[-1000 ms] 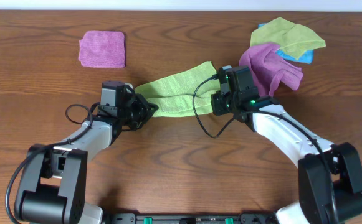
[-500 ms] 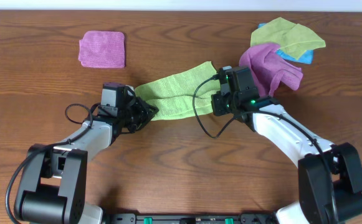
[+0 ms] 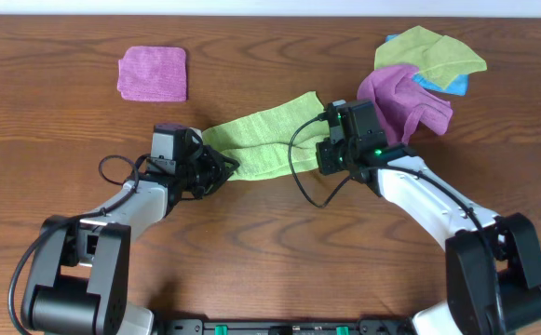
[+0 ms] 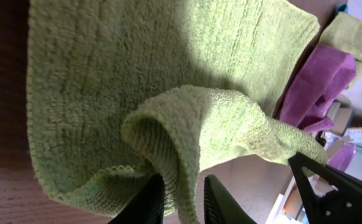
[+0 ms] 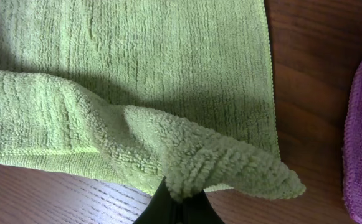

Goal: Fold the cloth

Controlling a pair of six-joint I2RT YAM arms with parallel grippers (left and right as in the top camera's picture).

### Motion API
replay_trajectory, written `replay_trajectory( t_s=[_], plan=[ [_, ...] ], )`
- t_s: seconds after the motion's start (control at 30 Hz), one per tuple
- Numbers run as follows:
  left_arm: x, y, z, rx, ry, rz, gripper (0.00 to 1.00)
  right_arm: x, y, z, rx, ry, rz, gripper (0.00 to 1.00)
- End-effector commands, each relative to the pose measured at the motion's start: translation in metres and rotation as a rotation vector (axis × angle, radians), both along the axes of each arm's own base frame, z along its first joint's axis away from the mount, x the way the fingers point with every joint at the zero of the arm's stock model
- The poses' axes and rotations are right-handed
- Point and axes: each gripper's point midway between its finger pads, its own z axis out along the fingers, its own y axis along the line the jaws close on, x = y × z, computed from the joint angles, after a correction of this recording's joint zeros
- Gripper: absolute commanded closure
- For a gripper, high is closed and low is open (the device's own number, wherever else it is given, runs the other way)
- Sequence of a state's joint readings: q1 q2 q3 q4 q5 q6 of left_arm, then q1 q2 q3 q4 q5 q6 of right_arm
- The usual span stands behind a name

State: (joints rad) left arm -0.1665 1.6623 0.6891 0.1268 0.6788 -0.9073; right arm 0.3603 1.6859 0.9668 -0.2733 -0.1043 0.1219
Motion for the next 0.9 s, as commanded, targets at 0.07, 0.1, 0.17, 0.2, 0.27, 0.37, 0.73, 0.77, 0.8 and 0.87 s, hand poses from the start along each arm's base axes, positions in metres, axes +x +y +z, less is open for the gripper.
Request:
replay_trajectory(
  t_s=[0.07, 0.1, 0.17, 0.2, 0.27, 0.37, 0.73, 0.77, 0.8, 0.87],
  plan=[
    [-0.008, 0.007, 0.003, 0.011, -0.001, -0.028, 0.77, 0.002, 0.005, 0.005, -0.006, -0.013, 0.031, 0.99],
    [-0.008, 0.009, 0.003, 0.014, 0.005, -0.024, 0.77, 0.002, 0.005, 0.005, -0.008, -0.012, 0.033, 0.99],
    [-0.009, 0.016, 0.003, 0.016, 0.016, -0.008, 0.78, 0.002, 0.005, 0.005, -0.008, -0.011, 0.033, 0.99],
    [-0.008, 0.018, 0.004, 0.017, 0.013, -0.003, 0.77, 0.002, 0.005, 0.005, -0.008, -0.011, 0.033, 0.99],
    [-0.007, 0.019, 0.005, 0.017, 0.010, 0.000, 0.77, 0.002, 0.005, 0.005, -0.008, -0.011, 0.033, 0.99],
    [-0.007, 0.019, 0.004, 0.024, 0.010, 0.002, 0.77, 0.002, 0.005, 0.005, -0.008, -0.011, 0.033, 0.99],
    [0.000, 0.028, 0.000, 0.075, 0.002, 0.052, 0.75, 0.002, 0.005, 0.005, -0.008, -0.012, 0.033, 0.99],
    [0.000, 0.028, 0.000, 0.073, 0.001, 0.054, 0.75, 0.002, 0.005, 0.005, -0.008, -0.012, 0.033, 0.99],
    [0.000, 0.028, 0.000, 0.071, 0.003, 0.058, 0.75, 0.002, 0.005, 0.005, -0.008, -0.012, 0.032, 0.99],
    [0.001, 0.028, 0.000, 0.069, 0.007, 0.065, 0.75, 0.002, 0.005, 0.005, -0.010, -0.013, 0.031, 0.99]
  ],
)
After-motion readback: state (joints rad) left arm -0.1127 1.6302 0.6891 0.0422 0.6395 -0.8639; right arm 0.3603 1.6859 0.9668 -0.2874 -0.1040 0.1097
